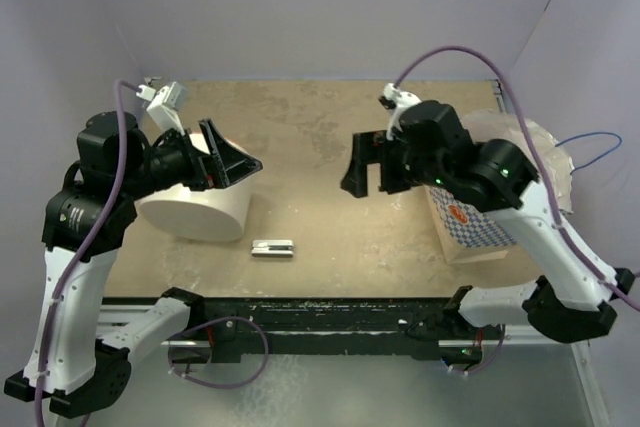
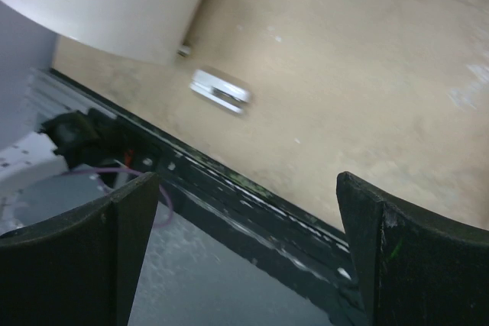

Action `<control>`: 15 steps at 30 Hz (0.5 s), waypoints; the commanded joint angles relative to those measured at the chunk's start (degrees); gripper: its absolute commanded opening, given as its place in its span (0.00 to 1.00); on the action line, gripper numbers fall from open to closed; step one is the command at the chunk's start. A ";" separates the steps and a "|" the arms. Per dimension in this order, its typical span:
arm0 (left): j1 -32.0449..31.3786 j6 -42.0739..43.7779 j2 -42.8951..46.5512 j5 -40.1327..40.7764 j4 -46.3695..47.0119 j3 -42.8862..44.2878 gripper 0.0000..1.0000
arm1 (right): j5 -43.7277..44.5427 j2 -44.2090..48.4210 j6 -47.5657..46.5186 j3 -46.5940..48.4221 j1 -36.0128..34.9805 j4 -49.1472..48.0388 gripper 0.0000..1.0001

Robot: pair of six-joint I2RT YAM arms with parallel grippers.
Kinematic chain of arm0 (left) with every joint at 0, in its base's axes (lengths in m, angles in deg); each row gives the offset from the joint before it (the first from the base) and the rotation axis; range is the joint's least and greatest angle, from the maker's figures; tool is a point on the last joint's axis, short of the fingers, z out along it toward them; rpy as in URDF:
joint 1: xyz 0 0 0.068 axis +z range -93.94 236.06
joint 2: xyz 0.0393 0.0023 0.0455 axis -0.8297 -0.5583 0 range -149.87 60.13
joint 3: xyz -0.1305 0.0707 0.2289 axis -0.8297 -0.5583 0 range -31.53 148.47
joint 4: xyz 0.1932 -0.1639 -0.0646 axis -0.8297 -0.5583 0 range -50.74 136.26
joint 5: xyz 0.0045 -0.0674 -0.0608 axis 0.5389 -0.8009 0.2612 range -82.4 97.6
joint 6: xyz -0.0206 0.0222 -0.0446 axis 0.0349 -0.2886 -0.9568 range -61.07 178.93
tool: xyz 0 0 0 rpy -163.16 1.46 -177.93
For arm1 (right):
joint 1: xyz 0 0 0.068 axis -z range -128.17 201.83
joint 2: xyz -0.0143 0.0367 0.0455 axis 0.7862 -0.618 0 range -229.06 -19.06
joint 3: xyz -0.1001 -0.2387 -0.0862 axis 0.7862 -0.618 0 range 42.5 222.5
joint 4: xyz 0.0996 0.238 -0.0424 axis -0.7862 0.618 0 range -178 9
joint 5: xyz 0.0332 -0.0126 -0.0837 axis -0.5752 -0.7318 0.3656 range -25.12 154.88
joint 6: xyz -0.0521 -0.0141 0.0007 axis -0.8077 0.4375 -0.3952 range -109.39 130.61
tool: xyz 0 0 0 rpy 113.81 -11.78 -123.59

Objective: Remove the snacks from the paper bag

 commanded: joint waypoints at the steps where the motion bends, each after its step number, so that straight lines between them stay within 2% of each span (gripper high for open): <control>1: -0.11 -3.08 -0.51 -5.81 8.24 -3.35 0.99 | 10.49 4.02 -1.35 -1.41 -0.03 15.51 1.00; 5: -0.14 -3.34 -1.06 -7.04 10.14 -4.30 0.99 | 10.89 6.86 -7.20 3.50 -0.03 18.59 1.00; 8: -0.09 -4.18 -0.96 -7.65 11.06 -5.34 0.99 | 18.93 7.24 -11.75 7.30 -0.03 19.28 0.99; 15: -0.12 -2.28 0.75 -5.53 6.67 -3.32 0.99 | 39.05 5.86 -9.16 7.81 -0.05 19.17 1.00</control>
